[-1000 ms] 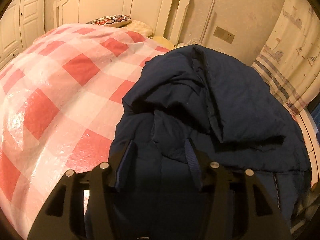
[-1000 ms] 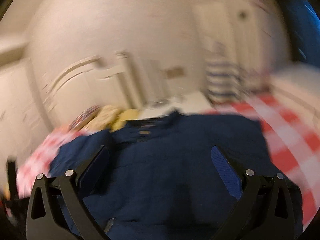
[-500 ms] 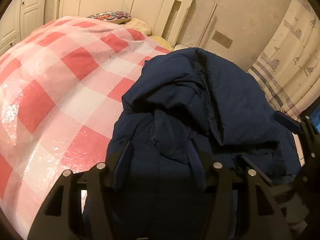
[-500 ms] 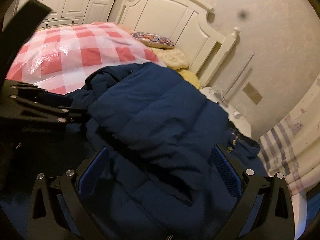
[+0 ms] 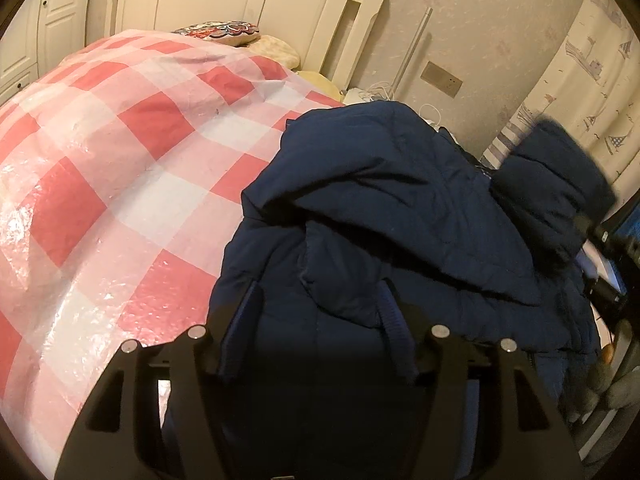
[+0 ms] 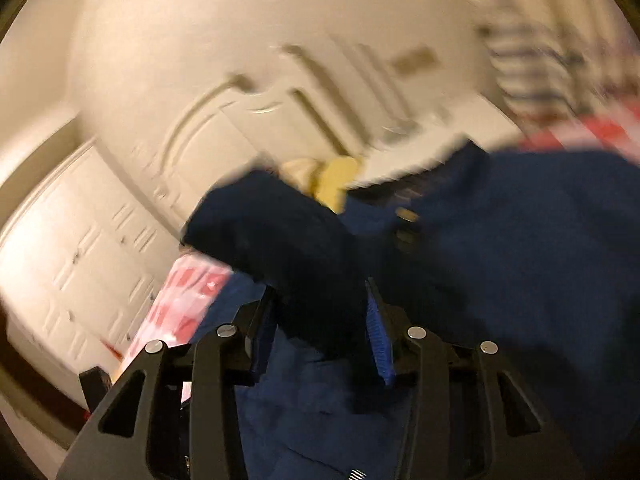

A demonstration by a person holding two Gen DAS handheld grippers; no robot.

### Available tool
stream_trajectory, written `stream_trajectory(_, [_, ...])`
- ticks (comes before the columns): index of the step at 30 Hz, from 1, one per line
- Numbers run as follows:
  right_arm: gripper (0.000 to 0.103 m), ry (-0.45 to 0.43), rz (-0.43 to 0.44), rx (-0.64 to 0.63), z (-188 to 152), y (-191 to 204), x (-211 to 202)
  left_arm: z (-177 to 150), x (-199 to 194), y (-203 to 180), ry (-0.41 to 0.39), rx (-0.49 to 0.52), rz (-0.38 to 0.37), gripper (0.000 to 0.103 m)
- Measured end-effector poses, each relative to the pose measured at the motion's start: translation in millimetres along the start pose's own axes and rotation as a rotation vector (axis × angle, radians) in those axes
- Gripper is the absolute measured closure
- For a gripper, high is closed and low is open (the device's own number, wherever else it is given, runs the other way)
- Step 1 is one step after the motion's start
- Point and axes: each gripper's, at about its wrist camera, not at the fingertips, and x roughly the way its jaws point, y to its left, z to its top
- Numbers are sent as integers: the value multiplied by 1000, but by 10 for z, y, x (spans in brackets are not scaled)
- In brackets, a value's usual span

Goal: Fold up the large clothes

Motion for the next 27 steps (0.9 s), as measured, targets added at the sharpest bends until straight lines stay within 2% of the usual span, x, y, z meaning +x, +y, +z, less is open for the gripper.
stream_trajectory(1, [54, 18, -23, -13, -13, -41, 3, 0, 2, -1, 0, 1, 1, 42])
stream_trajectory(2, [33, 35, -44, -30, -24, -63, 16, 1, 4, -4, 1, 2, 1, 42])
stream_trajectory(4, [5, 69, -54, -23, -17, -83, 75, -2, 3, -8, 0, 2, 1, 41])
stream_trajectory(5, [5, 83, -44, -13, -14, -92, 108, -1, 4, -8, 0, 2, 0, 41])
stream_trajectory(7, [5, 94, -88, -4, -11, -117, 165, -2, 4, -9, 0, 1, 1, 41])
stream_trajectory(9, [5, 97, -85, 57, 13, -256, 190, -2, 4, -8, 0, 2, 1, 41])
stream_trajectory(13, [17, 0, 20, 319, 12, -694, 62, -3, 4, -13, 0, 2, 1, 40])
stream_trajectory(15, [33, -24, 40, 367, 20, -803, -2, -3, 4, -17, 0, 2, 2, 40])
stream_trajectory(16, [49, -19, 27, 339, 30, -800, -18, -3, 0, -13, 0, 0, 2, 40])
stream_trajectory(19, [66, -54, -37, 170, 63, -563, -192, -3, -1, -22, -2, -1, 0, 40])
stream_trajectory(22, [70, -168, -46, -54, 99, -100, -636, -3, 1, -26, -2, -1, 0, 40])
stream_trajectory(24, [70, -245, -86, -153, 83, 73, -955, -3, 3, -25, -2, -1, -1, 40])
stream_trajectory(25, [70, -264, -103, -163, 69, 71, -1091, -3, 2, -25, -2, -1, -2, 40])
stream_trajectory(27, [70, -248, -144, -133, 39, -98, -1213, -5, 1, -30, -2, -1, -4, 39])
